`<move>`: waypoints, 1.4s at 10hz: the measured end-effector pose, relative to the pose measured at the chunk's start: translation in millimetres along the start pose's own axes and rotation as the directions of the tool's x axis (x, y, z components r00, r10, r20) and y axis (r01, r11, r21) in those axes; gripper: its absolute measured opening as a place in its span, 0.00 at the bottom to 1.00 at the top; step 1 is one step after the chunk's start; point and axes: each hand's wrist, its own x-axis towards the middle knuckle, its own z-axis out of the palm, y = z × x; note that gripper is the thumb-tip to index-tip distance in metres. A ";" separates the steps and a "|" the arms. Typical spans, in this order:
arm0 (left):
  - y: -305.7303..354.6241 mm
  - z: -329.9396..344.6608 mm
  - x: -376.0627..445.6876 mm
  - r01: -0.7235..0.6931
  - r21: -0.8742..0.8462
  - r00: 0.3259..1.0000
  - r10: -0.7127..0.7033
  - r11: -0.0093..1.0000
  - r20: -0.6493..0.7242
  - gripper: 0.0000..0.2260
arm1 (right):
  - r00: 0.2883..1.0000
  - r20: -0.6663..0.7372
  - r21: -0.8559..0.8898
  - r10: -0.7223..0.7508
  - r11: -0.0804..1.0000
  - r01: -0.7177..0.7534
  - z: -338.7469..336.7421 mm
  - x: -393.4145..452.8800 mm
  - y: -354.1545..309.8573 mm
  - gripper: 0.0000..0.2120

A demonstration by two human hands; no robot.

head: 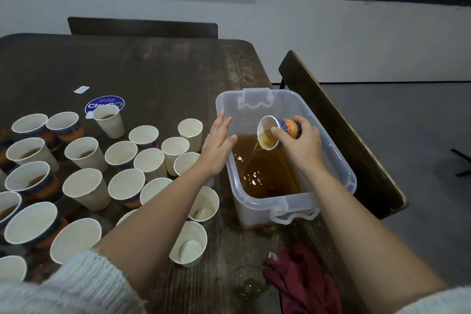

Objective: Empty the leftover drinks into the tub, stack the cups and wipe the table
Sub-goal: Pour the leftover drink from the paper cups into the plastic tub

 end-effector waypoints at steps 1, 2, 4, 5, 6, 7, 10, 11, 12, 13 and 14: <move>-0.8 0.7 -0.3 0.007 -0.017 1.000 -0.007 1.000 0.000 0.29 | 1.000 -0.004 -0.008 -0.005 1.000 0.005 1.0 0.1 0.4 0.34; -0.9 0.3 0.4 0.005 -0.021 1.000 -0.005 1.000 0.001 0.29 | 1.000 -0.010 -0.015 -0.016 1.000 0.016 1.3 0.2 0.6 0.33; -2.8 0.3 0.6 0.000 -0.018 1.000 0.000 1.000 0.002 0.29 | 0.999 -0.013 -0.018 -0.030 0.999 0.030 0.9 0.2 -0.7 0.35; -2.9 0.4 1.1 0.006 -0.017 1.000 -0.006 1.000 0.003 0.29 | 0.999 -0.014 -0.031 -0.041 0.999 0.041 0.9 -0.2 -1.2 0.35; -2.1 0.6 1.2 0.008 -0.023 1.000 -0.008 1.000 0.002 0.29 | 0.998 -0.026 -0.043 -0.055 0.998 0.053 1.4 -0.3 -0.8 0.35; -1.6 0.6 1.1 0.010 -0.021 1.000 -0.010 1.000 -0.001 0.29 | 0.997 -0.031 -0.047 -0.067 0.997 0.065 2.3 -0.3 -0.5 0.35; -1.0 0.7 1.2 0.007 -0.011 1.000 -0.007 1.000 -0.001 0.30 | 0.994 -0.032 -0.084 -0.103 0.991 0.100 4.7 1.5 3.0 0.36; -0.7 0.1 0.7 0.007 -0.005 1.000 -0.007 1.000 0.000 0.29 | 0.992 -0.034 -0.100 -0.124 0.988 0.120 5.5 1.1 4.5 0.37; -0.1 -0.2 0.4 0.009 -0.010 1.000 -0.009 1.000 0.000 0.29 | 0.989 -0.035 -0.119 -0.144 0.983 0.139 6.4 1.0 5.2 0.37; 1.3 0.0 -0.2 0.007 -0.014 1.000 -0.007 1.000 0.001 0.30 | 0.983 -0.036 -0.155 -0.179 0.973 0.171 7.4 0.9 5.6 0.37; 2.3 -0.2 -0.6 0.012 -0.016 1.000 -0.012 1.000 0.001 0.30 | 0.976 -0.021 -0.196 -0.215 0.958 0.207 8.0 -0.2 5.2 0.37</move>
